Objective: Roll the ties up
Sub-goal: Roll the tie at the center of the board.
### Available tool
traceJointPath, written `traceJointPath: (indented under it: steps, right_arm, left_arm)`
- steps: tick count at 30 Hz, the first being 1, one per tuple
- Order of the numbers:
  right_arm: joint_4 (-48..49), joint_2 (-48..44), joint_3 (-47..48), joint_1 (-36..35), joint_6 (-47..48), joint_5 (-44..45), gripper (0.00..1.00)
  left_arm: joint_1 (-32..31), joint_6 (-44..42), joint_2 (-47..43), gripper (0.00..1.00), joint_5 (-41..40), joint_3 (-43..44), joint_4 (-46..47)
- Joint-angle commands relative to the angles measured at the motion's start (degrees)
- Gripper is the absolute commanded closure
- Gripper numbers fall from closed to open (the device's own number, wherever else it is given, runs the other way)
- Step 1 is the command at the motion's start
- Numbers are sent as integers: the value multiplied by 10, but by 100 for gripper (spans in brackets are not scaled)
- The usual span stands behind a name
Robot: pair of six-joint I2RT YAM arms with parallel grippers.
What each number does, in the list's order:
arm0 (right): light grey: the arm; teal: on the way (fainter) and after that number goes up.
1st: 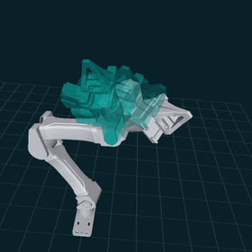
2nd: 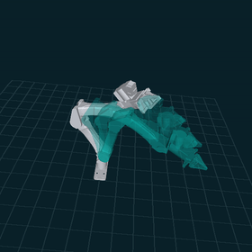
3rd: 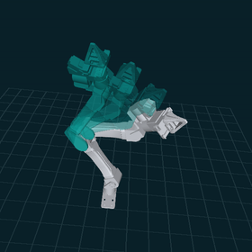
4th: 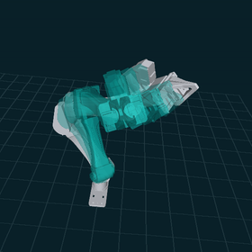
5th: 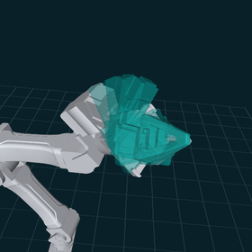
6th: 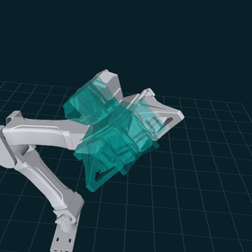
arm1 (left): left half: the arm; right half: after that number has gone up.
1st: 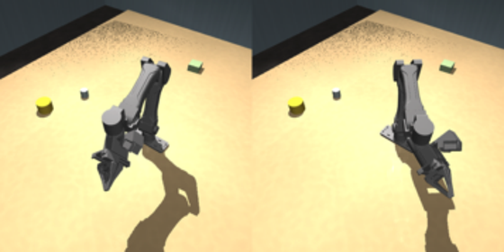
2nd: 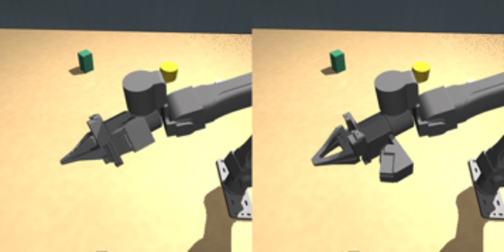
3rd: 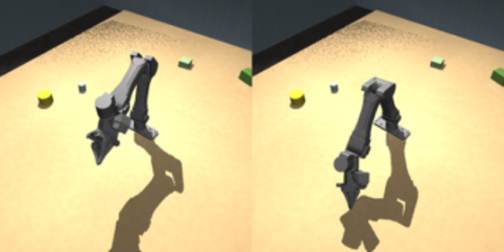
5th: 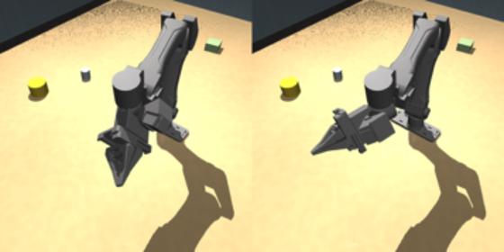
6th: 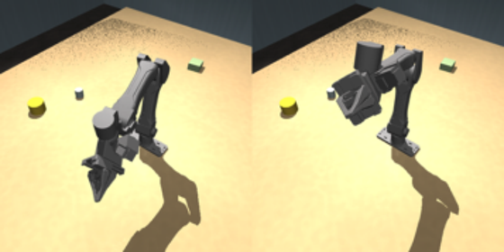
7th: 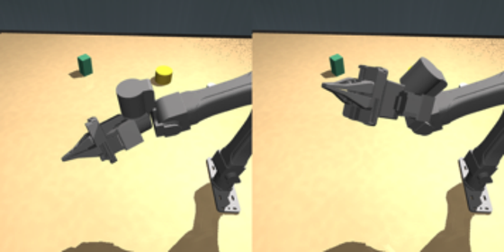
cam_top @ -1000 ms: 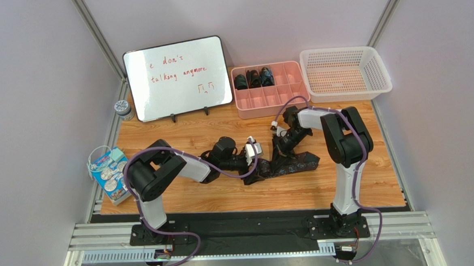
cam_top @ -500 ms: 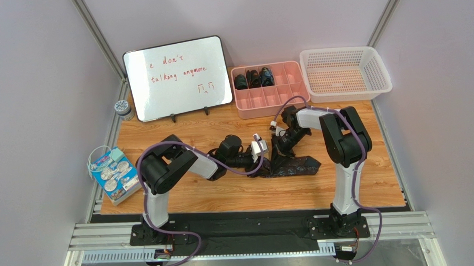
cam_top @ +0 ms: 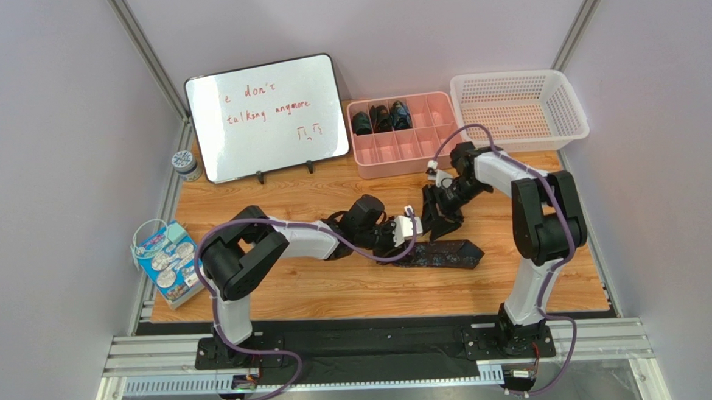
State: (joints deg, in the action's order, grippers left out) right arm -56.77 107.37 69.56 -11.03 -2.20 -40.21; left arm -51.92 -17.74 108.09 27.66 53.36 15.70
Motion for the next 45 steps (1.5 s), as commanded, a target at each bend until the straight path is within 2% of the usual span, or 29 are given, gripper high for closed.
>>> traceJointPath:
  steps: [1,3,6,10,12,13,14,16,17,22,27,28,30,31,34,36,37,40,43,45]
  right_arm:
    - [-26,-43,-2,22,27,-63,51]
    - [7,-49,-16,19,0,-93,45]
    - [38,-52,-38,0,-24,-97,43]
    - [75,-43,-63,-28,-41,-88,45]
    - [97,-31,-70,-35,-50,-70,50]
    - [99,-24,-72,-35,-50,-66,54]
    - [100,-20,-70,-35,-48,-60,68]
    - [98,-9,-72,-35,-47,-26,85]
    - [93,-7,-72,-35,-42,-10,100]
    - [83,10,-74,-29,-33,77,100]
    - [75,30,-68,-27,-36,153,100]
    - [73,38,-63,-28,-36,161,100]
    - [69,46,-57,-28,-40,184,100]
    - [68,52,-50,-29,-40,191,100]
    - [60,62,-37,-35,-39,211,100]
    - [56,64,-34,-45,-35,223,100]
    - [55,66,-32,-49,-32,227,100]
    - [49,78,-23,-58,-28,232,100]
    - [42,94,-10,-70,-13,217,100]
    - [36,107,4,-81,2,208,100]
  left_arm:
    - [-16,-50,28,94,-64,6,-189]
    - [-19,-49,34,94,-68,15,-202]
    - [-20,-40,43,91,-74,31,-219]
    - [-20,-27,50,85,-76,46,-232]
    - [-20,-24,51,80,-78,49,-232]
    - [-20,-23,52,78,-80,51,-233]
    - [-21,-20,52,76,-81,53,-234]
    - [-20,-18,48,72,-81,50,-232]
    - [-20,-9,42,67,-83,46,-227]
    - [-9,25,10,51,-67,28,-188]
    - [16,58,-42,41,-21,25,-128]
    - [18,64,-48,35,-6,28,-121]
    - [21,68,-63,33,9,32,-107]
    - [21,76,-70,16,10,36,-103]
    - [23,106,-89,12,-10,36,-91]
    - [25,130,-107,8,-31,13,-35]
    - [30,134,-129,1,-28,-18,14]
    - [36,146,-170,1,-28,-94,120]
    - [45,71,-187,0,58,-95,59]
    - [57,58,-184,0,99,-97,50]
